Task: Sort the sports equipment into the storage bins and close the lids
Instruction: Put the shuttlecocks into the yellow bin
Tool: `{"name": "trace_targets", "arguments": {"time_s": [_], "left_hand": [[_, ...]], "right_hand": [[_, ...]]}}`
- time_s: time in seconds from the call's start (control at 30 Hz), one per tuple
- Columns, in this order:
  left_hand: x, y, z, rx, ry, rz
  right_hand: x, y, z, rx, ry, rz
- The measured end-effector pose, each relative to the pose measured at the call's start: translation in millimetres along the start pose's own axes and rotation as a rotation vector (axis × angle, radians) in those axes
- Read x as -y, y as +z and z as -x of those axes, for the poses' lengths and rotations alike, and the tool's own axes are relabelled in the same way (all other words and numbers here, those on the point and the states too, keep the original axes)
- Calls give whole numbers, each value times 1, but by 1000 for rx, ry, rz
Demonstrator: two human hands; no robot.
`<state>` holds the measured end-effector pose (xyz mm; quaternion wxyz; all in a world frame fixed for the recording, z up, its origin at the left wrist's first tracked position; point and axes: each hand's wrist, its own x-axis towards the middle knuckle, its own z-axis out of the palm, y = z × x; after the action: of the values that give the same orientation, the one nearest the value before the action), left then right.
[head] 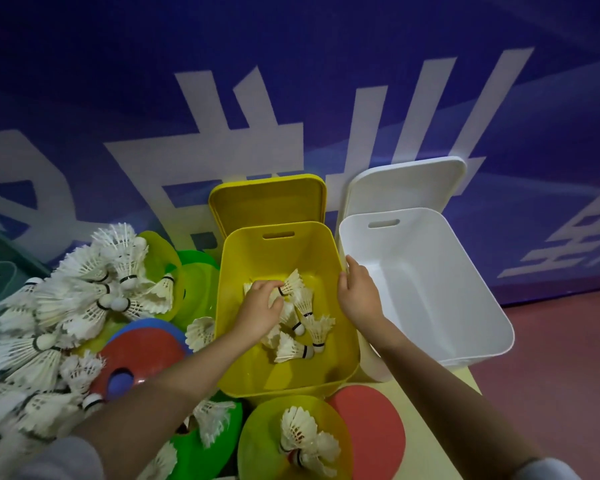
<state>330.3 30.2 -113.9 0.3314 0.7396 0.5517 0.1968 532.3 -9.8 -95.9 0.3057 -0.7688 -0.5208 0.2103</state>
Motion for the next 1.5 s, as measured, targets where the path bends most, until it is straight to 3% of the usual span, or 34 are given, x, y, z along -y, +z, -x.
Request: {"name": "trace_targets", "arguments": {"time_s": [0.1, 0.23, 0.5, 0.83, 0.93, 1.1, 1.27, 1.5], "left_hand": [[-23, -37, 14, -86, 113, 160], [-23, -88, 43, -165, 166, 253], [39, -145, 135, -216, 90, 250], [141, -145, 266, -217, -68, 228], [164, -133, 294, -205, -113, 156], [191, -107, 323, -51, -184, -88], [201, -92, 335, -14, -239, -81], [212, -86, 353, -36, -256, 22]], "right_hand": [[10, -5, 6, -65, -30, 74], [46, -6, 26, -154, -234, 84], [127, 46, 117, 121, -546, -136], [129, 129, 210, 602, -634, -83], [118, 143, 227, 703, -591, -43], [104, 166, 255, 1105, -410, 192], [96, 194, 274, 1188, -368, 255], [87, 220, 292, 1088, -424, 329]]}}
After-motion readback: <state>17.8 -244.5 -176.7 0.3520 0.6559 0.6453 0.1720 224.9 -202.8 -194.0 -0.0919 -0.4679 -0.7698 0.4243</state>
